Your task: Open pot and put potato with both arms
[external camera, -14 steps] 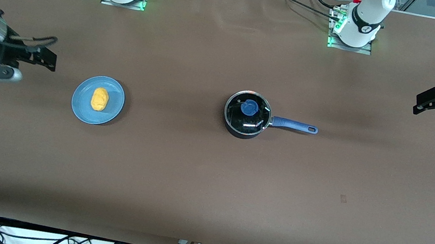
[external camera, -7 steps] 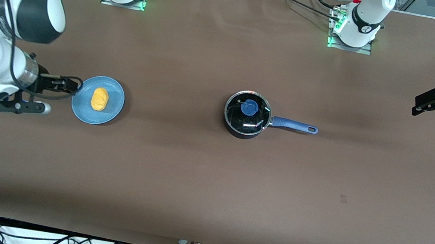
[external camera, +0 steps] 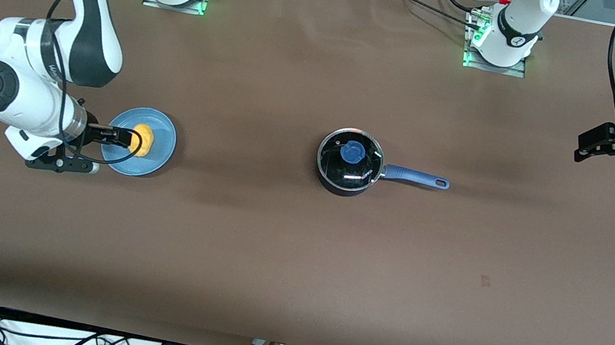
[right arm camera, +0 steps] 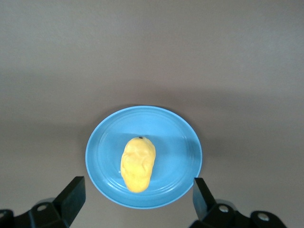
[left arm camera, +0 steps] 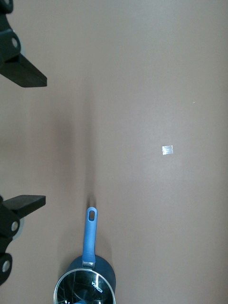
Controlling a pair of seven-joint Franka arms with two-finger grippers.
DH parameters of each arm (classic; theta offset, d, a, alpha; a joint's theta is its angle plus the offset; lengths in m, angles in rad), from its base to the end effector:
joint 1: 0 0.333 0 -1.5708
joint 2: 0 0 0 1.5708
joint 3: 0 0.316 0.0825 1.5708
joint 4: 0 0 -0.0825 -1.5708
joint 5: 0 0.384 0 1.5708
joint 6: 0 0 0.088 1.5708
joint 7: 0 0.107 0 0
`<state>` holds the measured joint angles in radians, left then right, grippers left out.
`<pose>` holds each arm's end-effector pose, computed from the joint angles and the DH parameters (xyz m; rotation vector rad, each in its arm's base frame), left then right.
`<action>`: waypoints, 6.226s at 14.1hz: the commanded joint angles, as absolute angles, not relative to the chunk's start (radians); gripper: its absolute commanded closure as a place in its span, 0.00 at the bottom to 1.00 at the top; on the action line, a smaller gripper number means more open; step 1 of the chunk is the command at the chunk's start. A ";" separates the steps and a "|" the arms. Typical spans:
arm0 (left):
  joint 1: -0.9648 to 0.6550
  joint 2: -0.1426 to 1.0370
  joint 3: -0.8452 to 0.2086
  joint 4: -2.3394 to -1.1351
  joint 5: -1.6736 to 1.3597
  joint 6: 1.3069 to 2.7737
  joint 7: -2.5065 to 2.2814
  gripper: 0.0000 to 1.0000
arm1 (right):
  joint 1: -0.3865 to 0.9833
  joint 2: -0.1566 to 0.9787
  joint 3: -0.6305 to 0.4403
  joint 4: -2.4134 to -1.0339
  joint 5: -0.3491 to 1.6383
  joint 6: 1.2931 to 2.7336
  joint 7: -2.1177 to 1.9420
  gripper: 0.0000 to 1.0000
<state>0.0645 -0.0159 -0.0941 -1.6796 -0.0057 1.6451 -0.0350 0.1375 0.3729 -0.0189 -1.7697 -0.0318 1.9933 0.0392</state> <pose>0.5532 -0.0173 0.5881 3.1379 0.0093 -0.0295 0.6263 0.0735 0.3400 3.0833 0.1472 -0.2258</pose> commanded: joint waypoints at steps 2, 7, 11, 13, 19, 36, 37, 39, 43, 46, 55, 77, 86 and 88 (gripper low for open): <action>0.061 0.001 -0.091 -1.654 0.015 1.631 -0.037 0.00 | 0.141 0.337 -0.021 -1.890 -0.026 2.069 0.061 0.00; 0.060 0.002 -0.113 -1.654 0.017 1.631 -0.038 0.00 | 0.141 0.334 -0.023 -1.983 -0.026 2.169 0.119 0.00; 0.061 0.002 -0.110 -1.654 0.017 1.634 -0.038 0.00 | 0.143 0.336 -0.023 -2.003 -0.028 2.183 0.144 0.00; 0.060 0.003 -0.117 -1.654 0.018 1.634 -0.040 0.00 | 0.143 0.336 -0.023 -2.003 -0.031 2.183 0.143 0.00; 0.029 0.095 -0.204 -1.593 0.015 1.628 -0.049 0.00 | 0.143 0.339 -0.023 -2.003 -0.034 2.183 0.141 0.00; -0.386 0.491 -0.242 -1.585 -0.120 1.864 -0.604 0.00 | 0.141 0.357 -0.023 -2.101 -0.035 2.307 0.143 0.00; -0.411 0.512 -0.241 -1.594 -0.117 1.893 -0.613 0.00 | 0.141 0.359 -0.023 -2.109 -0.035 2.315 0.143 0.00; -0.425 0.540 -0.242 -1.603 -0.115 1.931 -0.617 0.00 | 0.141 0.365 -0.023 -2.118 -0.035 2.324 0.143 0.00; -0.457 0.575 -0.238 -1.597 -0.114 1.951 -0.614 0.00 | 0.141 0.390 -0.023 -2.123 -0.035 2.365 0.143 0.00; -0.460 0.581 -0.238 -1.586 -0.043 1.956 -0.615 0.00 | 0.141 0.405 -0.023 -2.123 -0.035 2.393 0.143 0.00; -0.459 0.607 -0.235 -1.586 -0.023 2.006 -0.612 0.12 | 0.143 0.423 -0.023 -2.123 -0.035 2.427 0.143 0.23; -0.303 0.456 -0.232 -1.585 -0.025 1.834 -0.432 1.00 | 0.143 0.341 0.106 -1.841 -0.021 2.151 0.164 0.70; 0.069 0.247 -0.235 -1.701 0.046 1.626 0.175 1.00 | 0.448 0.458 0.198 -1.585 -0.034 2.074 0.852 0.70; 0.135 0.213 -0.235 -1.826 0.075 1.753 0.243 1.00 | 0.512 0.511 0.196 -1.531 -0.032 2.088 0.990 0.70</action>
